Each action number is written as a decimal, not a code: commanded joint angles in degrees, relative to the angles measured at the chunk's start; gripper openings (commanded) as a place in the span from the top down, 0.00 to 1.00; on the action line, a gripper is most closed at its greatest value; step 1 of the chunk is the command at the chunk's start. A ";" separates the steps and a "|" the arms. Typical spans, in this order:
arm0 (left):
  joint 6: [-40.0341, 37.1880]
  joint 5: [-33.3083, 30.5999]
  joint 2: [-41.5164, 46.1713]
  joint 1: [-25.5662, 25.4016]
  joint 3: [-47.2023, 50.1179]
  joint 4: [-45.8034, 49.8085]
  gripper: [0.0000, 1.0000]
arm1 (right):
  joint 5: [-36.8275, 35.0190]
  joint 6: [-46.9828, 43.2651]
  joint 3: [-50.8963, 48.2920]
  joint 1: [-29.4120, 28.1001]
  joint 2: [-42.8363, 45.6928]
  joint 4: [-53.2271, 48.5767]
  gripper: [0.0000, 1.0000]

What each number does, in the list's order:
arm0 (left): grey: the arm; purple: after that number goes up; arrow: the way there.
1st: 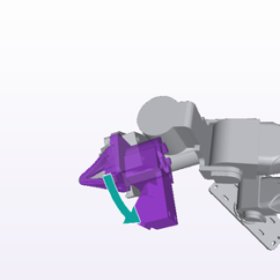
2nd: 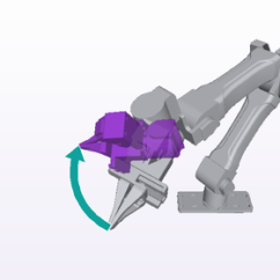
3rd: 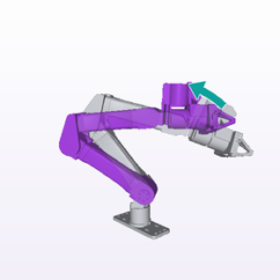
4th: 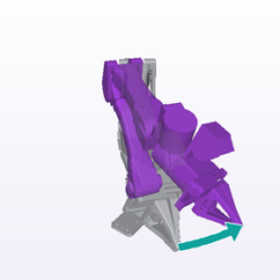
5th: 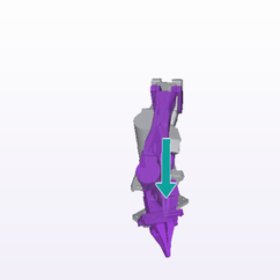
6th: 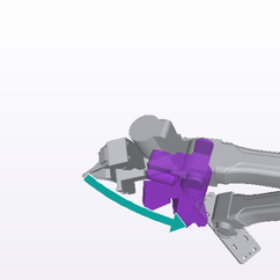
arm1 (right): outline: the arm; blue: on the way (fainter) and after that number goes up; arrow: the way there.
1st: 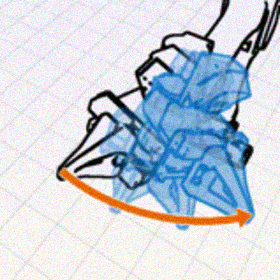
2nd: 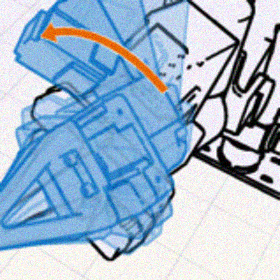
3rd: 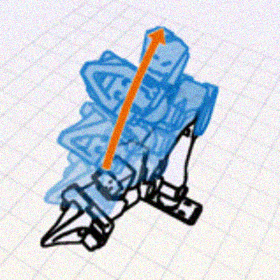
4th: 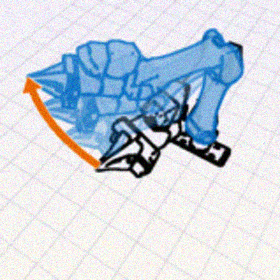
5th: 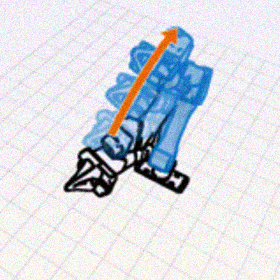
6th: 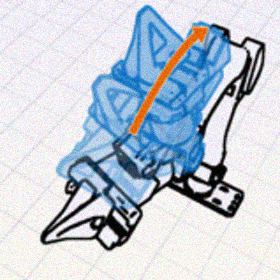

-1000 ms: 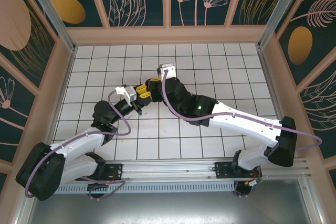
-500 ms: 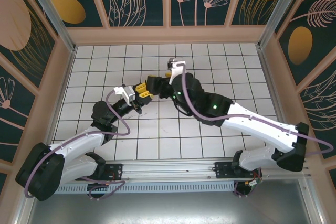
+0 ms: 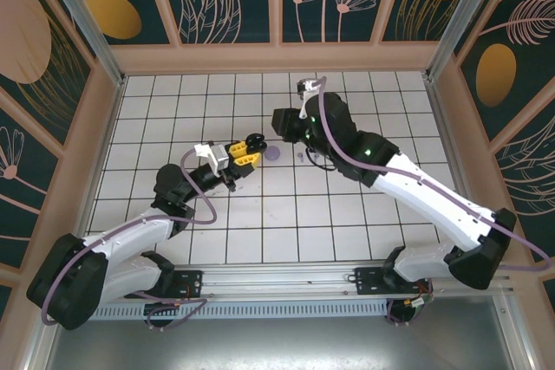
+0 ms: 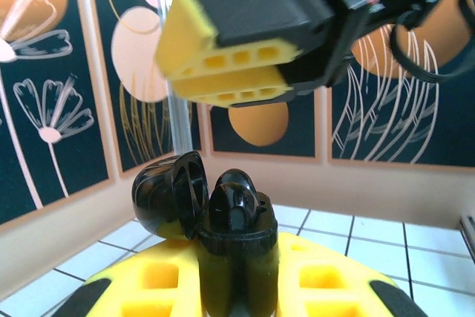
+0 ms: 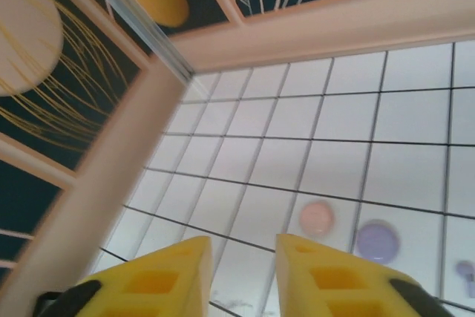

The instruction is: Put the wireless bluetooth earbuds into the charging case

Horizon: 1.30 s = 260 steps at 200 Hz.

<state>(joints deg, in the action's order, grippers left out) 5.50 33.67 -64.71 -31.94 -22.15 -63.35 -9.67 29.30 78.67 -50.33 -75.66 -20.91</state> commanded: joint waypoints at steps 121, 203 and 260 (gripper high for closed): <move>-4.44 4.06 -3.40 -2.09 -5.00 3.46 1.00 | 22.65 -8.73 10.12 5.70 -12.16 -14.77 0.97; -1.95 0.55 -5.37 -2.11 -5.79 0.02 1.00 | 22.74 -5.15 0.31 0.85 0.94 -14.94 1.00; 1.92 -1.05 -7.52 -2.13 -6.14 -2.57 1.00 | 13.76 -2.24 -2.83 3.47 6.74 -10.62 1.00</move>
<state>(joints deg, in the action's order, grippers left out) 4.60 34.44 -71.50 -34.39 -26.24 -61.91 9.21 24.88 77.38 -47.81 -70.19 -33.26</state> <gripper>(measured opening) 0.213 0.052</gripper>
